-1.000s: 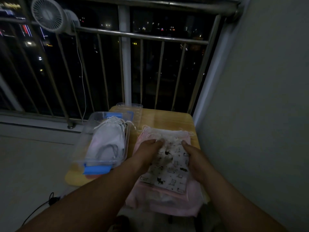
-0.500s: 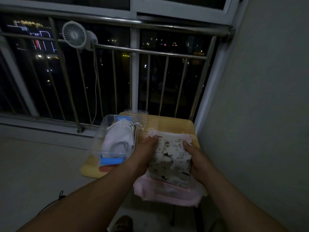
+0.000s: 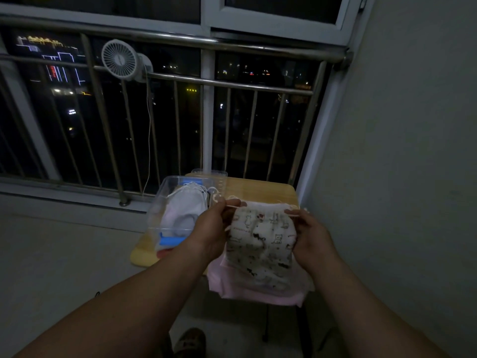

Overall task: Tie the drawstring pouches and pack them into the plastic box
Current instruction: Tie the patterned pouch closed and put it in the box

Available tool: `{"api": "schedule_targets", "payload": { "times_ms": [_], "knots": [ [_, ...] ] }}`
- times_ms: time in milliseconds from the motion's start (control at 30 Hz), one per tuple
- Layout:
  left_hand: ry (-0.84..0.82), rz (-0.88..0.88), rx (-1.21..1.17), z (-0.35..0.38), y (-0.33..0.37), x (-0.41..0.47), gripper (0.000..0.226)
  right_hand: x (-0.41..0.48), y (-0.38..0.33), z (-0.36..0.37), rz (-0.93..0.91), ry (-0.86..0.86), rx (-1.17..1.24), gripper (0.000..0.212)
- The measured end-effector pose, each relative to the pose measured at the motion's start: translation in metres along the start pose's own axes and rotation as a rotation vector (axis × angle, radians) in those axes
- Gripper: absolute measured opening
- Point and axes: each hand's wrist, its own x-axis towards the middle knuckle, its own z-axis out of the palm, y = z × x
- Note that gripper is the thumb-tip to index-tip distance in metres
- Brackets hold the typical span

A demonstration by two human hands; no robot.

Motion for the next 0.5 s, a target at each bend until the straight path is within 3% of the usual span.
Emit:
{"api": "schedule_targets", "payload": {
  "times_ms": [133,267,367,500],
  "knots": [
    [-0.004,-0.026,-0.211,-0.011,0.005,0.004,0.034,0.009,-0.008,-0.023,-0.028,0.057,0.185,0.028],
    [-0.018,-0.088,-0.268,-0.006,-0.001,0.002,0.042,0.013,-0.008,-0.017,-0.029,0.111,0.185,0.035],
    [-0.022,-0.052,-0.053,0.001,0.0,-0.003,0.041,0.011,-0.012,-0.003,-0.022,0.149,0.059,0.035],
    [-0.133,0.142,0.51,0.022,0.015,-0.018,0.039,0.004,-0.024,0.014,-0.096,0.096,-0.211,0.035]
  ]
}}
